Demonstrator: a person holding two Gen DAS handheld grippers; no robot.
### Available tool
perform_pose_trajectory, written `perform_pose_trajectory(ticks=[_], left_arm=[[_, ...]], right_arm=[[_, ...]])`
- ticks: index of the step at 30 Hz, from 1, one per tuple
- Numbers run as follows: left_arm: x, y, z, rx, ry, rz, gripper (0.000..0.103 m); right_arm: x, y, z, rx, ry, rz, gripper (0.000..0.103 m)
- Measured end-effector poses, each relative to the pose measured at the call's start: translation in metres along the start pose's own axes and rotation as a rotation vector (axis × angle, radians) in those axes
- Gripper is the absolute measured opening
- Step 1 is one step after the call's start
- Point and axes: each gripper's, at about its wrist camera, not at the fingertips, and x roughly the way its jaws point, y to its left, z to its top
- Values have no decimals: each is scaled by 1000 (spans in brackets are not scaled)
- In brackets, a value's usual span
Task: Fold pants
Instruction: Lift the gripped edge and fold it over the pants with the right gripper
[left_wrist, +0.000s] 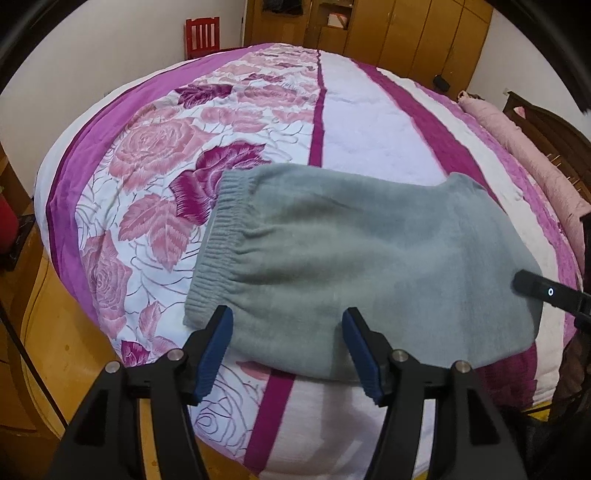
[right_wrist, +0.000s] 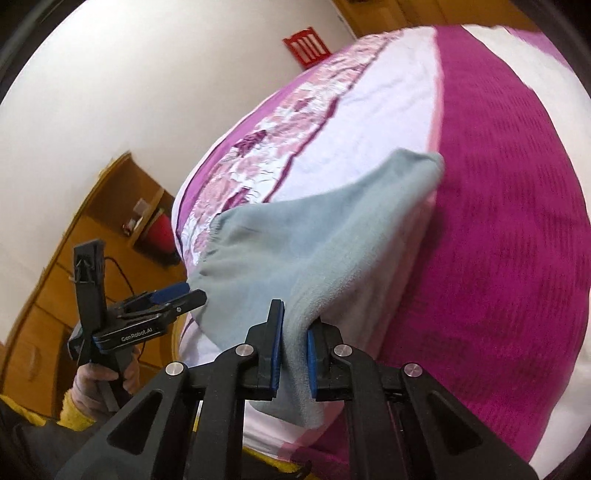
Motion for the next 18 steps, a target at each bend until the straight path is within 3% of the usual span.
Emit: perform_pose_trajectory(ticks=[13,18], left_arm=[[12,-52,-4,136,22,-98,67],[7,-52,-5,144,10,-107,67]], right_arm=[[-8,50,29,-167,-18,42,12],[-3,71,36,-233,-9,60,12]])
